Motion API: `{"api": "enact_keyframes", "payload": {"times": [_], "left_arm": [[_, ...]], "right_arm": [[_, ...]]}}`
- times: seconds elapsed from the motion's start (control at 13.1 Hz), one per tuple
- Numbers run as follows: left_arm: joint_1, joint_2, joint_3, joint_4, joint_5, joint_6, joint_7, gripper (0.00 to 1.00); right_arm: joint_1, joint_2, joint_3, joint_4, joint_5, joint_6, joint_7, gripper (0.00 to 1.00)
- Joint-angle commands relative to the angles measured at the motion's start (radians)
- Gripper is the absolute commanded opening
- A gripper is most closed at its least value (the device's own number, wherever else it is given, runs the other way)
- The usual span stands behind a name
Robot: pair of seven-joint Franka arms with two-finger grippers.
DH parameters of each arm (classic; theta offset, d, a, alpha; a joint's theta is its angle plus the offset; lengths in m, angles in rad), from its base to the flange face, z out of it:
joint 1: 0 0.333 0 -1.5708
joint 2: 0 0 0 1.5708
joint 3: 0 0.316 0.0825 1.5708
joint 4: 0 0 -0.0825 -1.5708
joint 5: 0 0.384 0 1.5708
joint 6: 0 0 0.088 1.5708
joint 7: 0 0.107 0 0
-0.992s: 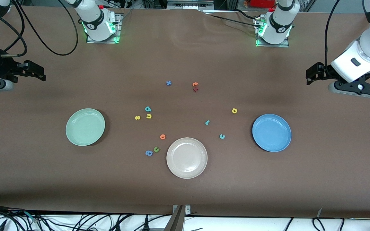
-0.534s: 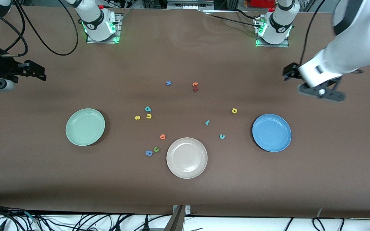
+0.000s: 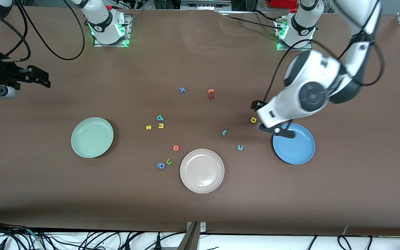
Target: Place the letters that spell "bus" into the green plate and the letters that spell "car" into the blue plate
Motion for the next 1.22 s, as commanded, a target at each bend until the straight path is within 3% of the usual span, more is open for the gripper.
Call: {"api": "enact_keyframes", "payload": {"times": [0.0, 0.23, 0.46, 0.69, 0.84, 0.99, 1.14], "left_arm": [[-0.031, 0.014, 0.005, -0.108, -0.002, 0.158, -0.032, 1.00], [-0.035, 0.011, 0.005, -0.262, 0.073, 0.284, -0.018, 1.00], [-0.037, 0.043, 0.003, -0.325, 0.139, 0.408, -0.018, 1.00], [-0.035, 0.077, 0.003, -0.420, 0.173, 0.580, -0.018, 1.00], [-0.035, 0.078, 0.003, -0.428, 0.175, 0.590, -0.018, 0.98], [-0.035, 0.080, 0.003, -0.430, 0.175, 0.591, -0.018, 0.83], [-0.035, 0.095, 0.003, -0.430, 0.175, 0.593, -0.018, 0.68]], "right_arm": [[0.001, 0.024, 0.004, 0.012, -0.005, 0.007, -0.014, 1.00], [0.024, 0.061, 0.005, 0.003, 0.000, 0.055, -0.011, 1.00], [0.041, 0.082, 0.056, -0.026, -0.012, 0.087, -0.002, 1.00], [0.082, 0.073, 0.059, -0.134, -0.017, 0.231, 0.003, 1.00], [0.120, 0.070, 0.065, -0.212, -0.035, 0.330, 0.097, 1.00], [0.156, 0.079, 0.105, -0.282, -0.133, 0.426, 0.185, 1.00], [0.160, 0.096, 0.149, -0.345, -0.169, 0.484, 0.222, 1.00]]}}
